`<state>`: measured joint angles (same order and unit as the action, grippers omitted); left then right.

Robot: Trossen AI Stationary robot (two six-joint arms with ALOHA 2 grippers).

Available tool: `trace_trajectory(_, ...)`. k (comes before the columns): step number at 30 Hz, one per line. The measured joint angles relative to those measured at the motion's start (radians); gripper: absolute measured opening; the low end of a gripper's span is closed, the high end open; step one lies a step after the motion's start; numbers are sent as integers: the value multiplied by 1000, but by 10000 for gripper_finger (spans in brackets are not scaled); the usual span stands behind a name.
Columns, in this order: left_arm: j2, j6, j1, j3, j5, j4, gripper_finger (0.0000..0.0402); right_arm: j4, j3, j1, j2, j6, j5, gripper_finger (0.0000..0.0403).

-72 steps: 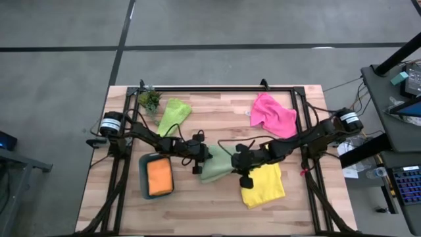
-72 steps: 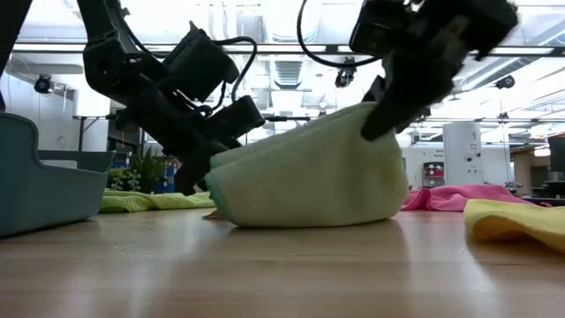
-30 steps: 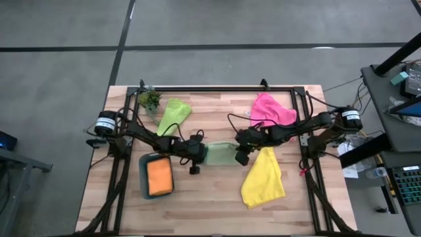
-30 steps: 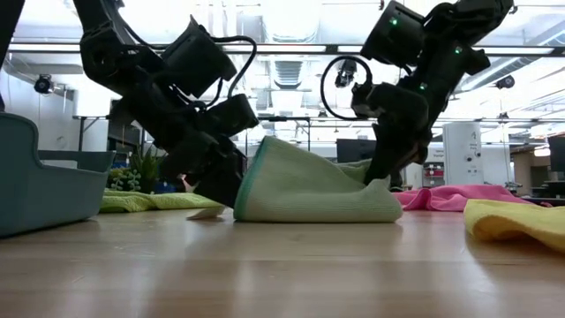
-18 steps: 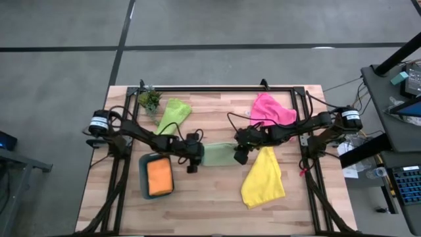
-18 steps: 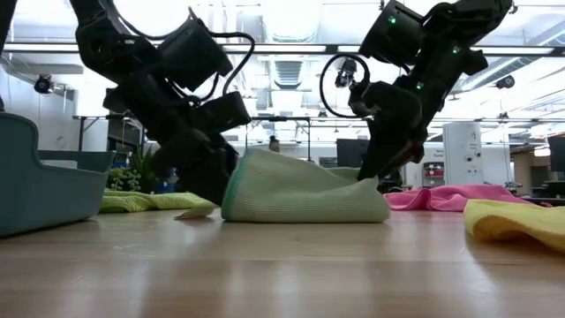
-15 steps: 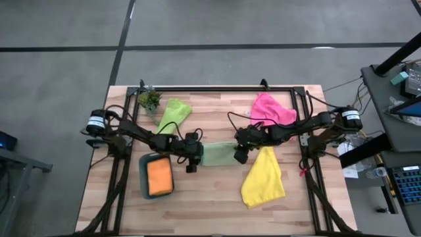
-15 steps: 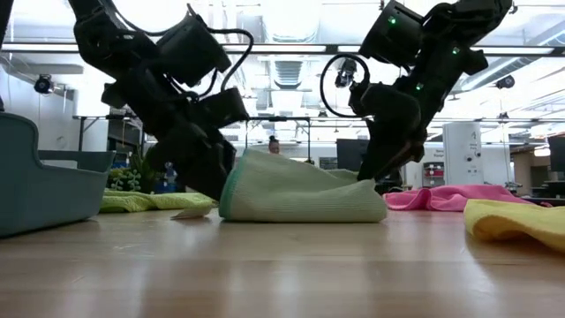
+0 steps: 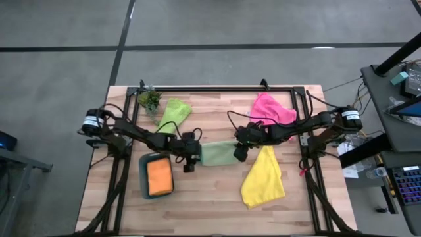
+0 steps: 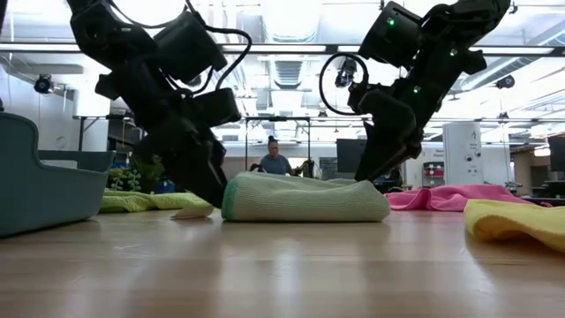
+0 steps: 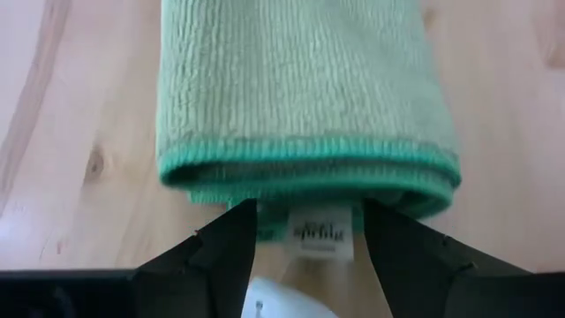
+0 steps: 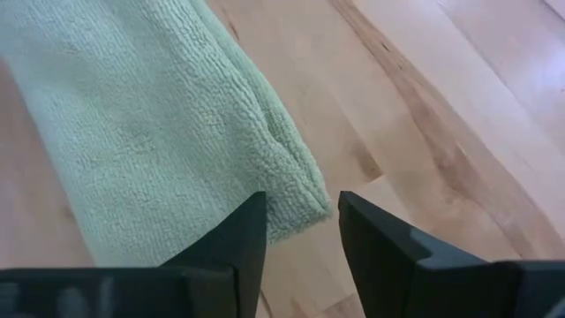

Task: Fold microfiber towels
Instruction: Fold the light green microfiber cloth

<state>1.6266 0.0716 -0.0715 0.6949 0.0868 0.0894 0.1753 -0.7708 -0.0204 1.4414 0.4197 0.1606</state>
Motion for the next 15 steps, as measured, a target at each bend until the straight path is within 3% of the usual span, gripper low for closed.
trace_trajectory(9,-136,-23,0,1,0,-216,194,2,-2,0,-30,-46,0,131)
trace_trajectory(15,-236,-81,1,3,0,-201,194,4,-2,0,-73,-81,0,130)
